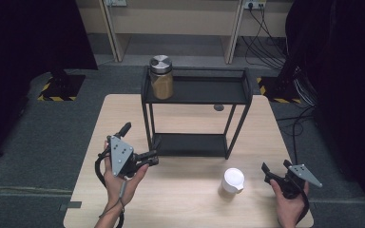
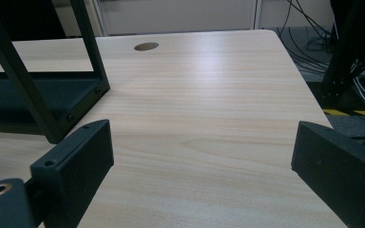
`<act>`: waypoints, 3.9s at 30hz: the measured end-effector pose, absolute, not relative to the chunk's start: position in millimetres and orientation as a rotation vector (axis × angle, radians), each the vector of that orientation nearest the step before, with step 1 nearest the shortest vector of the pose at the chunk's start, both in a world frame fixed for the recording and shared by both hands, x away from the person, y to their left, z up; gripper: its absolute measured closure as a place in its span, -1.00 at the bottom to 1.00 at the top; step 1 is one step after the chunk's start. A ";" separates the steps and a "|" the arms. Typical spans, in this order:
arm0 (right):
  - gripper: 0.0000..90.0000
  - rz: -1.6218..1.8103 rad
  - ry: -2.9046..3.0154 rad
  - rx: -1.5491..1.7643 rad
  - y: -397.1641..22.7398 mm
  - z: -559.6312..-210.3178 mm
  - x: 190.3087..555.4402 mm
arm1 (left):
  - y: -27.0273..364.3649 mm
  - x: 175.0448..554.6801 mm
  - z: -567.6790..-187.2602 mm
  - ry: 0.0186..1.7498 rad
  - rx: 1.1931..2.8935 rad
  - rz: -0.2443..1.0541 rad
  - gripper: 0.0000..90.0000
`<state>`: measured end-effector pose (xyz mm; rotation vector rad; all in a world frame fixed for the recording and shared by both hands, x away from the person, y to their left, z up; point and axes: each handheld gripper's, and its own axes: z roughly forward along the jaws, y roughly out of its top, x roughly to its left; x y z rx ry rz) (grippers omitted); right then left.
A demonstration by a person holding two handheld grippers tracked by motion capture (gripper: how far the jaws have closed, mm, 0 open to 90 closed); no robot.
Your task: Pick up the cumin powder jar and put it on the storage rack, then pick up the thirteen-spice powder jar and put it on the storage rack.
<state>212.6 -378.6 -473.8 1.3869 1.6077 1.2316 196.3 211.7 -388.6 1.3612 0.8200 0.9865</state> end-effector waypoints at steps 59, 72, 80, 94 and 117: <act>-0.85 1.224 1.618 1.377 -377.8 -473.3 212.9 | 219.1 213.2 -498.2 1.046 1.530 0.742 -0.94; -0.85 1.230 1.618 1.380 -378.9 -473.3 213.2 | 218.4 213.7 -498.4 1.049 1.532 0.738 -0.95; -0.85 1.231 1.620 1.381 -379.2 -473.1 213.5 | 219.5 213.1 -498.4 1.041 1.536 0.735 -0.95; -0.85 1.233 1.620 1.388 -379.6 -472.8 214.4 | 219.8 213.3 -498.4 1.042 1.535 0.732 -0.95; -0.90 1.345 1.561 1.440 -388.9 -478.8 212.9 | 216.7 210.8 -498.5 1.030 1.545 0.754 -0.95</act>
